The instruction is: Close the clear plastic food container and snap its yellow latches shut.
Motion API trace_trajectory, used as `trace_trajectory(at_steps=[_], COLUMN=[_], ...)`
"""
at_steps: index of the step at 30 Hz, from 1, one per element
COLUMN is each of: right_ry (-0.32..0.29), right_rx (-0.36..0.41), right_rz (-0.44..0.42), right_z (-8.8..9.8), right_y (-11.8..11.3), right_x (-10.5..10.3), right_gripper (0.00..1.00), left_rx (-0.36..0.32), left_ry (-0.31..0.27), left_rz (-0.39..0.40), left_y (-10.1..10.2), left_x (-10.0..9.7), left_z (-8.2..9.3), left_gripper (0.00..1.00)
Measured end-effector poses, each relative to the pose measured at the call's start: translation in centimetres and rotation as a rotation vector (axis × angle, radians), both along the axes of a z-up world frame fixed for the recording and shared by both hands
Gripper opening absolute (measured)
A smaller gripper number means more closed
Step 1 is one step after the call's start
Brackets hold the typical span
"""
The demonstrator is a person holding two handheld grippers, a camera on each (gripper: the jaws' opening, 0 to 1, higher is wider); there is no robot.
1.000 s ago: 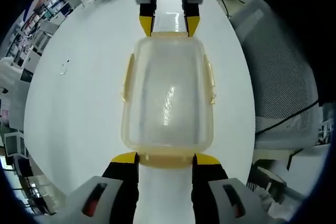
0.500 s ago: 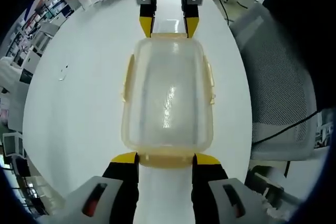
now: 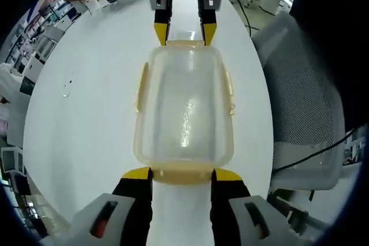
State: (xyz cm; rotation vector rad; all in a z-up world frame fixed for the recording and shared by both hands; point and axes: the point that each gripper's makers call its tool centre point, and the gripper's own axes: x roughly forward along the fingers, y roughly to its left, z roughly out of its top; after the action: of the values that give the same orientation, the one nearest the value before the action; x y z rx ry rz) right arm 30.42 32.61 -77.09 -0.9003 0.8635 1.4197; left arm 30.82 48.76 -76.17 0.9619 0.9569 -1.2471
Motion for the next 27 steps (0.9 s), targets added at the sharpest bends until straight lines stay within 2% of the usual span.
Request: trace_trajectory(at_steps=[27], right_ry=[-0.019], right_rx=[-0.020], right_rz=[0.018], right_z=[0.0], right_y=[-4.6], right_x=[-0.3], right_gripper=[0.36], left_rx=[-0.020], left_ry=[0.000], left_rz=[0.008], left_y=[-4.8], left_x=[-0.5], left_z=[0.0], left_gripper=[0.33])
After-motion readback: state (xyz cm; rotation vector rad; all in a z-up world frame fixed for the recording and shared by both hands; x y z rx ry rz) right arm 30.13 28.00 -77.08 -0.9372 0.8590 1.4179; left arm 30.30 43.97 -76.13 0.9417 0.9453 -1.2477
